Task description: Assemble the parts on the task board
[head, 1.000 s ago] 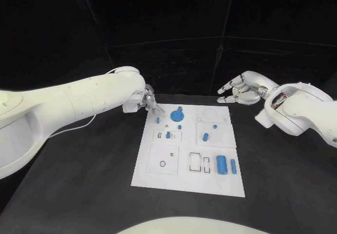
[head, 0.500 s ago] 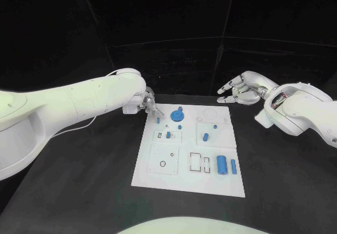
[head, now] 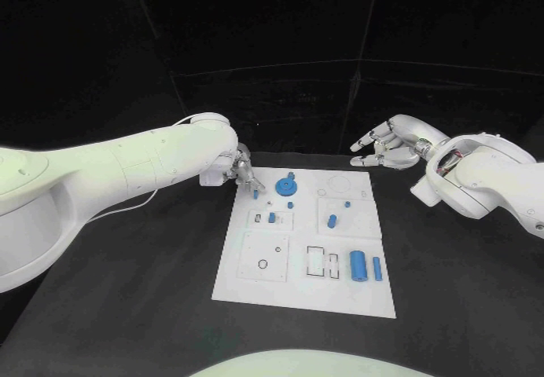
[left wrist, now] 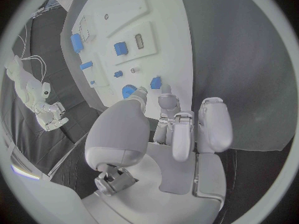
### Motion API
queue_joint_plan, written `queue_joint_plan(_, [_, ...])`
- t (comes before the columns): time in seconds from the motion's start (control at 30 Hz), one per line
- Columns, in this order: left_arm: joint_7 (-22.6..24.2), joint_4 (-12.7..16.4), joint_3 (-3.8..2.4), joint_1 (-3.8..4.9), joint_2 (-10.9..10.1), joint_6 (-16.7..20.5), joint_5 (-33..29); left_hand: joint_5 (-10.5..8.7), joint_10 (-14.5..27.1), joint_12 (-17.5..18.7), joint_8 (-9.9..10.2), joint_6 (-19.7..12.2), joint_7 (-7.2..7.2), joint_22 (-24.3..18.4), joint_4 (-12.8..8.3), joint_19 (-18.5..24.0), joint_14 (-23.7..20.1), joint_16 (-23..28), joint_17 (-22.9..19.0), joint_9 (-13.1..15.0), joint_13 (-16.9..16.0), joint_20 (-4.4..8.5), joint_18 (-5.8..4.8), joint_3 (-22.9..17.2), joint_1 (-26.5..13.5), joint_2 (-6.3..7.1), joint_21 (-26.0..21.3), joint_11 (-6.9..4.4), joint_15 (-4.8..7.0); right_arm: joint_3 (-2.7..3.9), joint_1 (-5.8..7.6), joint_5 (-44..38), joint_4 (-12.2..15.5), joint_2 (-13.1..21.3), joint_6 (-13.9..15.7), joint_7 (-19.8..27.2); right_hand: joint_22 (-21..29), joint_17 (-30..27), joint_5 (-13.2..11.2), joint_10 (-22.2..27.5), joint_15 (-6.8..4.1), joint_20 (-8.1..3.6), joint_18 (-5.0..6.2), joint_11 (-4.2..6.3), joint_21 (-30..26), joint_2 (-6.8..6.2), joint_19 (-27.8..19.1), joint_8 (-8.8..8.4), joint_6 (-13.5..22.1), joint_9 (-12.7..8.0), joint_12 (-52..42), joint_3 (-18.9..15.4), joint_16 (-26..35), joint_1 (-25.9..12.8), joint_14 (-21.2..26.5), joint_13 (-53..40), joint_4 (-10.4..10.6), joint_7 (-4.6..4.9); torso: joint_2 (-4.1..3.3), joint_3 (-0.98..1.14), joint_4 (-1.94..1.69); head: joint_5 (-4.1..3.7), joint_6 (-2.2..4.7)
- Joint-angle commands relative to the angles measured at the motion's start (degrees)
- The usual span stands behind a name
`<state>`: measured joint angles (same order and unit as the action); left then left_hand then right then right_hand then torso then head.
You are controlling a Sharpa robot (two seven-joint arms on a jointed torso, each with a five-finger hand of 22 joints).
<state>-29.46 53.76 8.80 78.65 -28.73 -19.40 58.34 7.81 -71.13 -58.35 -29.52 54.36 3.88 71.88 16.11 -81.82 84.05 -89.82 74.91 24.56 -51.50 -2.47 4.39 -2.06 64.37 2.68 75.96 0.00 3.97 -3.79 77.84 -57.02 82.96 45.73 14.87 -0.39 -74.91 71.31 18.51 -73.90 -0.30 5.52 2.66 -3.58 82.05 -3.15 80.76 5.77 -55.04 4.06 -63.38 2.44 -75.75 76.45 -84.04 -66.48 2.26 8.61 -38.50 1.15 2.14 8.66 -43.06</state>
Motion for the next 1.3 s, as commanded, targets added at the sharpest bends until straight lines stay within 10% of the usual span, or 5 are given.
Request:
queue_joint_plan(0.03, [0.2, -0.3, -0.01, 0.02, 0.2, -0.7, 0.4, -0.02, -0.1, -0.3, -0.1, 0.3, -0.06, 0.1, 0.1, -0.2, 6.0, -0.2, 15.1, -0.1, 0.1, -0.09, -0.21, 0.4, 0.6, -0.12, 0.3, -0.30, -0.18, 0.04, 0.14, 0.1, 0.1, -0.1, -0.3, 0.3, -1.8, 0.0, -0.1, 0.3, -0.52, 0.06, 0.65, 0.11, -0.2, 0.28, -0.3, 0.23, 0.0, -0.1, 0.4, 0.2, 0.2, 0.1, -1.9, 0.0, 0.3, -0.03, -0.02, 0.00, 0.01, 0.06, -0.03])
queue_joint_plan(1.0, [1.3, -1.5, 0.00, -1.12, 1.3, 0.5, 0.4, 0.07, -0.3, -0.6, 0.0, 0.8, -0.11, 0.4, -0.1, -0.3, 6.0, -0.2, 15.1, -0.7, 0.0, -0.05, -0.26, 1.1, 3.2, -1.71, 0.4, -0.36, -0.16, 0.04, 0.14, 0.0, -0.1, -0.3, -0.3, 0.3, -1.8, -0.1, 0.0, 0.2, -0.53, 0.04, 0.66, 0.12, -0.3, 0.40, -0.4, 0.26, -0.1, -0.1, 0.3, 0.2, 0.2, 0.3, -1.9, 0.0, 0.3, -0.04, -0.02, 0.00, -0.02, -0.07, -0.15])
queue_joint_plan(1.3, [2.4, -1.1, -0.01, -1.14, 1.1, 3.0, -0.9, 0.26, -0.6, -0.8, -0.4, 1.6, -0.60, 0.5, -1.9, -0.3, 6.0, -0.2, 15.1, -0.9, 0.0, 0.08, -0.24, 0.2, 8.0, -4.22, 0.4, -0.75, 0.06, 0.04, 0.13, 0.0, -0.5, -0.6, -0.4, 0.3, -1.8, -0.1, 0.0, 0.2, -0.53, 0.04, 0.66, 0.12, -0.3, 0.40, -0.4, 0.26, -0.1, -0.1, 0.2, 0.2, 0.2, 0.3, -2.0, -0.1, 0.3, -0.04, 0.08, 0.01, -0.09, 0.11, 0.00])
